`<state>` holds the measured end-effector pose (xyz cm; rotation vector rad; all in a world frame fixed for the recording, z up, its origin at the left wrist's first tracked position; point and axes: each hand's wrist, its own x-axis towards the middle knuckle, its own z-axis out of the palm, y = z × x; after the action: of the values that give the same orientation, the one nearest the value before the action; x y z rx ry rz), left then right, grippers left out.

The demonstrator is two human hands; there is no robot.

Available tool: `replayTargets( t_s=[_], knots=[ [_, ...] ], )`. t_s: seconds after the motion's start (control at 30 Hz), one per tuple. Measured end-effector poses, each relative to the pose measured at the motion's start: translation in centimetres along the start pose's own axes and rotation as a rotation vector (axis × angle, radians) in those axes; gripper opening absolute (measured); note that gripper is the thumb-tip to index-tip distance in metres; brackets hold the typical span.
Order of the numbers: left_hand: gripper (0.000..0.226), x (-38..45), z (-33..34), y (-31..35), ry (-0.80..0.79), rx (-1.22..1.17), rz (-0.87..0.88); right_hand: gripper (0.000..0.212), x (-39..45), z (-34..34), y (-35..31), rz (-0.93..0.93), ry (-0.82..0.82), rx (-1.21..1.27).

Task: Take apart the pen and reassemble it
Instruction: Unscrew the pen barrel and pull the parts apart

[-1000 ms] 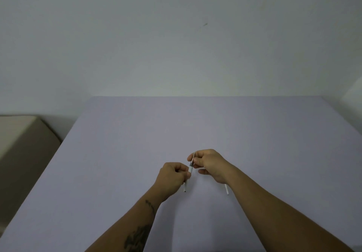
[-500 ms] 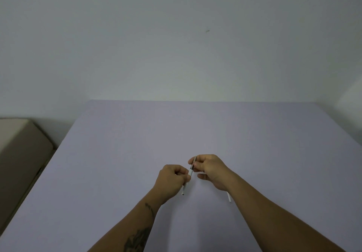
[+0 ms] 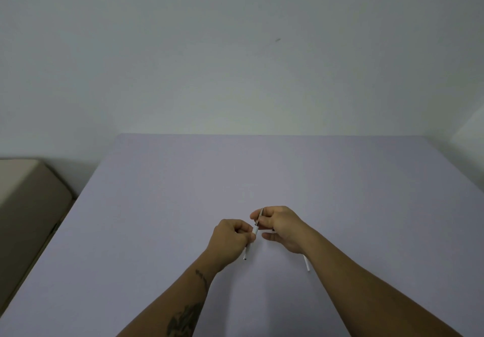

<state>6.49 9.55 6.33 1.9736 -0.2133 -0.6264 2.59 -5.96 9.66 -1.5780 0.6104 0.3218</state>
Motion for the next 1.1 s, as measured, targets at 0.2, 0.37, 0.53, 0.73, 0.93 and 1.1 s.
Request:
replayTargets(
  t_s=[0.2, 0.37, 0.53, 0.73, 0.93, 1.1],
  knots=[
    [0.011, -0.1, -0.1, -0.1, 0.001, -0.011, -0.005, 0.007, 0.4, 0.3, 0.4, 0.029, 0.02, 0.05],
    [0.007, -0.4, 0.0, -0.3, -0.002, 0.006, -0.007, 0.017, 0.3, 0.5, 0.3, 0.01, 0.037, 0.022],
    [0.009, -0.7, -0.3, -0.5, 0.0, 0.002, -0.01, 0.02, -0.2, 0.5, 0.1, 0.026, -0.016, 0.013],
    [0.013, -0.9, -0.5, -0.4, 0.0, -0.025, -0.015, 0.007, 0.0, 1.0, 0.7, 0.022, 0.031, 0.05],
    [0.008, -1.0, -0.4, -0.5, 0.01, -0.015, -0.022, 0.022, -0.4, 0.9, 0.2, 0.0, 0.019, 0.011],
    [0.008, -1.2, -0.7, -0.6, 0.018, -0.027, -0.02, 0.014, -0.7, 1.0, 0.3, 0.008, -0.002, 0.021]
  ],
)
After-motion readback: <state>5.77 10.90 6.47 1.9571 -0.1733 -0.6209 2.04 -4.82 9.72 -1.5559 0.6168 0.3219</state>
